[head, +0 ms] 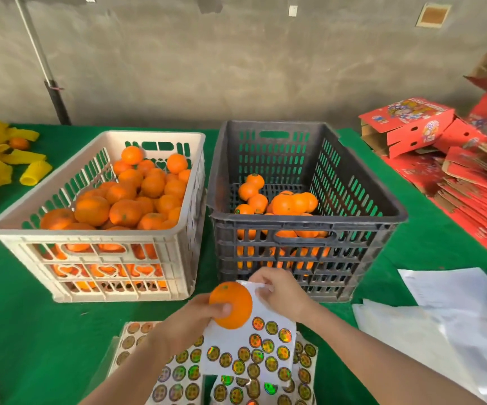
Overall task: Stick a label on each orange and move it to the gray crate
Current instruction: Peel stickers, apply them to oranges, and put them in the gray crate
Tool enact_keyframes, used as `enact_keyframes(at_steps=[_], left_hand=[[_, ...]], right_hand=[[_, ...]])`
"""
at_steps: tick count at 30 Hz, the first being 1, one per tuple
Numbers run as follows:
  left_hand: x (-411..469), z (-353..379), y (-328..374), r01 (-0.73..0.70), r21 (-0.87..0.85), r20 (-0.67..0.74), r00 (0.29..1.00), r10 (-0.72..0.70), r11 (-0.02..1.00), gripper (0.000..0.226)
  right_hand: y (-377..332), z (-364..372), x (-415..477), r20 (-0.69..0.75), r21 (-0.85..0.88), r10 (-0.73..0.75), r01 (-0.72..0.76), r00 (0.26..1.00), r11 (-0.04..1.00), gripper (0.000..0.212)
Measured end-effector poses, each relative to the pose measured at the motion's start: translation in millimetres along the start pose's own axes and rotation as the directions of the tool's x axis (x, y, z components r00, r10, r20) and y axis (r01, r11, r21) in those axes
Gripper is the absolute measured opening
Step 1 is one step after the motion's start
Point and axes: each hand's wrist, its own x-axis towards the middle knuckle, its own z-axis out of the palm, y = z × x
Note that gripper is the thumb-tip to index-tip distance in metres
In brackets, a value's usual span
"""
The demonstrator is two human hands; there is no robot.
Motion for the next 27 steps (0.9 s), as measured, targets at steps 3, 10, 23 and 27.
enact_keyframes(at_steps=[3,10,23,27], left_hand=[[7,4,-9,0.032,-0.066,0.005,0.999,-0.031,0.997,0.1],[14,3,-17,-0.052,-0.145,-0.048,0.998,0.046,0.988,0.102],[15,1,-17,-0.026,-0.149,-0.002,1.0,0.026,0.989,0.103],[14,1,-16,0.007,-0.123,-0.009,1.0,-0.008,0.992,0.115]], right_hand=[[-4,-2,0,-0.054,0.036,-0.001,0.003,0.999,0.999,0.02],[1,6,-25,-0.115,-0.198,-0.224,0.198,0.968,0.96,0.011],[-5,19,-39,-0.026,-0.212,-0.129,0.121,0.991,0.97,0.006],[-8,17,-41,-0.089,-0.072,-0.038,0.032,0.995,0.997,0.016]])
